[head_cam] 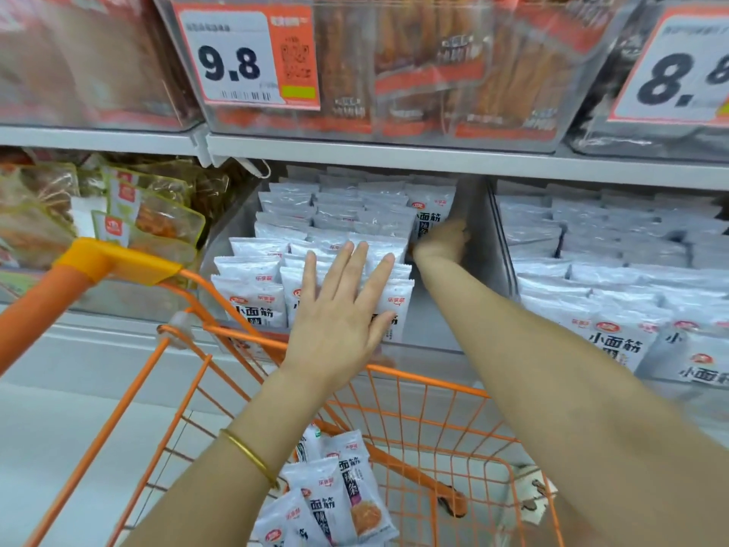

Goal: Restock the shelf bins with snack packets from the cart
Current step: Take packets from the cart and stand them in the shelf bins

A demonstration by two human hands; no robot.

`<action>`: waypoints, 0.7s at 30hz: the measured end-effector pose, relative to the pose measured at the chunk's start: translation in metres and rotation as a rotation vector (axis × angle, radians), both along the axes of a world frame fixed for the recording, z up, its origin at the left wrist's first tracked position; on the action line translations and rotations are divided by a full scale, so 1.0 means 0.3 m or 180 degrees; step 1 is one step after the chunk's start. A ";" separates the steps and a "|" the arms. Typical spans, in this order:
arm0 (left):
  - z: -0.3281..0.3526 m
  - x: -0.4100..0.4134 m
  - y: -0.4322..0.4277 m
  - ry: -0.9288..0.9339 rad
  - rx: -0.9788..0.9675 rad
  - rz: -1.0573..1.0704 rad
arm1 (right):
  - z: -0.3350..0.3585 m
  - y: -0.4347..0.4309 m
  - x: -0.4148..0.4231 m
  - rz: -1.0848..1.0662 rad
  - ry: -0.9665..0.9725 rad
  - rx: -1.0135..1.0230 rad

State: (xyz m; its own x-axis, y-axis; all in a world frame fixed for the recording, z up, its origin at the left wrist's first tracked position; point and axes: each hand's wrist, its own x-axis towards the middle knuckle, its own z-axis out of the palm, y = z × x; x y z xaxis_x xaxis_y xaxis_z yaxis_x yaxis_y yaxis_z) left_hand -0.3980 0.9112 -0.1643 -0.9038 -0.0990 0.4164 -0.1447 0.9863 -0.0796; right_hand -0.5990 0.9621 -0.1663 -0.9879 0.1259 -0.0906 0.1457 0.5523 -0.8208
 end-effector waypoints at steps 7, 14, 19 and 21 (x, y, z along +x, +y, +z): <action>0.060 0.160 0.037 0.0672 0.0038 0.0006 | 0.177 0.273 0.476 0.1694 0.1249 -0.0199; 0.014 0.347 0.036 0.0705 -0.0052 0.0031 | -0.100 0.316 0.787 0.4262 -0.0208 0.1464; -0.034 0.371 0.049 0.0340 0.0328 0.0175 | -0.321 0.255 0.812 0.3800 -0.0709 0.1298; -0.045 0.370 0.040 0.0244 0.0399 0.0169 | -0.359 0.237 0.821 0.3570 -0.0699 0.1162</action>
State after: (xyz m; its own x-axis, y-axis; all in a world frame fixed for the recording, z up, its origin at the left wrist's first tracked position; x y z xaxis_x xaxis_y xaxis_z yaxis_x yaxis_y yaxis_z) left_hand -0.2869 0.9231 -0.1777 -0.8620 -0.2014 0.4653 -0.1978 0.9786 0.0570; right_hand -0.3527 1.0334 -0.2741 -0.5315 -0.7418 -0.4090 -0.4482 0.6560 -0.6073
